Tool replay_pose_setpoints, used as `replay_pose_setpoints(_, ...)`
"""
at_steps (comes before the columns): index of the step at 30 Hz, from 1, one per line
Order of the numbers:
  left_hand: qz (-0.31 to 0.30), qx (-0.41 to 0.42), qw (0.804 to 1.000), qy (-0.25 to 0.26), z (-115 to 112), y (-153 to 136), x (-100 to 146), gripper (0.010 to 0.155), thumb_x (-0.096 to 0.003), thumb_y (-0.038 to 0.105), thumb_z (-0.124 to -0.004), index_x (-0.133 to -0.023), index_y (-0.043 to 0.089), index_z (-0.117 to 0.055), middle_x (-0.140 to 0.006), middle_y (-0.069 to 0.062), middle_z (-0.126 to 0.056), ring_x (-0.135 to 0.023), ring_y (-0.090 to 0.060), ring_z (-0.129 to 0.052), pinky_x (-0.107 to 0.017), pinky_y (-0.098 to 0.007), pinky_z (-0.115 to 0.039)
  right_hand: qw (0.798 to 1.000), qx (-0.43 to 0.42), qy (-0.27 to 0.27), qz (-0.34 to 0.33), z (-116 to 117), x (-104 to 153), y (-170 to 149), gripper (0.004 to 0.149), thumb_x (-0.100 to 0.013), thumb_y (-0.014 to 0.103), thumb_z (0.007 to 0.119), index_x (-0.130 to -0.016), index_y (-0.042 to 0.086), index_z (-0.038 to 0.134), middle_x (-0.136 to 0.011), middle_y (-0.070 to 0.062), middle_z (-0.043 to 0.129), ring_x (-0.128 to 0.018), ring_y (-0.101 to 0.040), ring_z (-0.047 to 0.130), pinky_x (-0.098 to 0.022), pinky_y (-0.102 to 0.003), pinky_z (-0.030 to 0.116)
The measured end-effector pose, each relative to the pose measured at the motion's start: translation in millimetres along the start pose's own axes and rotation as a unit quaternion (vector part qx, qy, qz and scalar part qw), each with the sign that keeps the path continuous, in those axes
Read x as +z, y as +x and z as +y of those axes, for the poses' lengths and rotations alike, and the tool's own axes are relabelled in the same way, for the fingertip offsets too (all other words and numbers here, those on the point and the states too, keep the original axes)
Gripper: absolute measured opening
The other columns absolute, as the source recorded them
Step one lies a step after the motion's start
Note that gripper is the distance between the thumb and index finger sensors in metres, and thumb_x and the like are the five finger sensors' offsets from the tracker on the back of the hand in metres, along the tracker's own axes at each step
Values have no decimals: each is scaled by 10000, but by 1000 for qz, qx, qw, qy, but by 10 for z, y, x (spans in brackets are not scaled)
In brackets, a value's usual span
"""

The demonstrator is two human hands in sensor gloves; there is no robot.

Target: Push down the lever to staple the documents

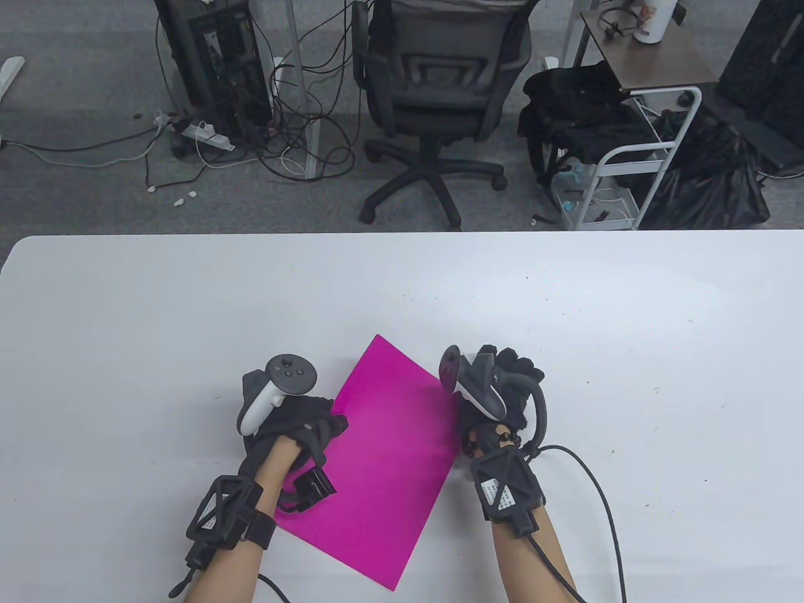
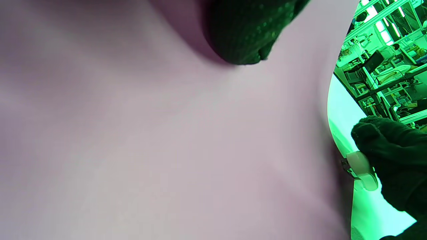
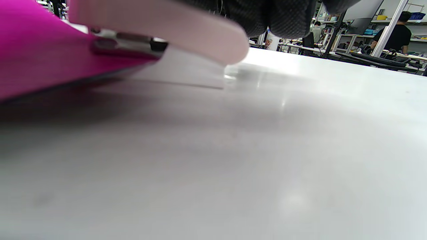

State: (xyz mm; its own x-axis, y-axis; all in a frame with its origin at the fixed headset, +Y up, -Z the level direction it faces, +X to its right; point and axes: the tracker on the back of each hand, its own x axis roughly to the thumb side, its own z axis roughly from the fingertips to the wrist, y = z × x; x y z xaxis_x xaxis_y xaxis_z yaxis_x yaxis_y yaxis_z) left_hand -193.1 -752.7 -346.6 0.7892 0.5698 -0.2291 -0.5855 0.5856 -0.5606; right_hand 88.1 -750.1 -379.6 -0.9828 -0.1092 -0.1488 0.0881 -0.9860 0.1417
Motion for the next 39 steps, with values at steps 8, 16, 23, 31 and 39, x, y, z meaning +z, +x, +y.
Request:
replay_pose_setpoints(8,1,0,1000,0,-1,-1,0,397,-576,249,-782,-928,83,-861,-826,-135,-994,-654,-320,-1023,-524,-584,-839,1000,8,7,6,4,4,36,715,-524,429,492,-1104,18,412,-1094,-343,477,-968,-611,580,-685,-733,498)
replay_pose_setpoints(16,1,-1,1000,2,-2,-1,0,397,-577,248,-782,-928,81,-860,-825,-137,-994,-654,-322,-1022,-525,-584,-838,1000,19,16,7,11,10,73,710,-528,418,480,-1106,13,402,-1091,-342,479,-973,-612,568,-687,-736,488)
replay_pose_setpoints(23,1,-1,1000,2,-3,0,1,397,-576,248,-783,-928,83,-861,-825,-135,-996,-654,-321,-1024,-525,-583,-839,999,20,27,6,13,-5,82,703,-534,411,465,-1105,8,395,-1091,-343,476,-974,-614,564,-689,-738,483)
replay_pose_setpoints(31,1,-1,1000,2,-5,0,1,397,-578,248,-781,-931,83,-858,-828,-135,-993,-657,-321,-1021,-527,-585,-837,999,24,30,7,6,-10,101,699,-535,406,468,-1104,6,396,-1095,-344,466,-974,-615,563,-689,-738,483)
replay_pose_setpoints(39,2,-1,1000,1,-6,2,1,396,-577,248,-782,-929,83,-860,-827,-135,-994,-654,-320,-1023,-526,-583,-838,999,42,34,4,-15,-27,125,699,-535,405,473,-1106,9,390,-1092,-340,475,-977,-612,558,-691,-736,481)
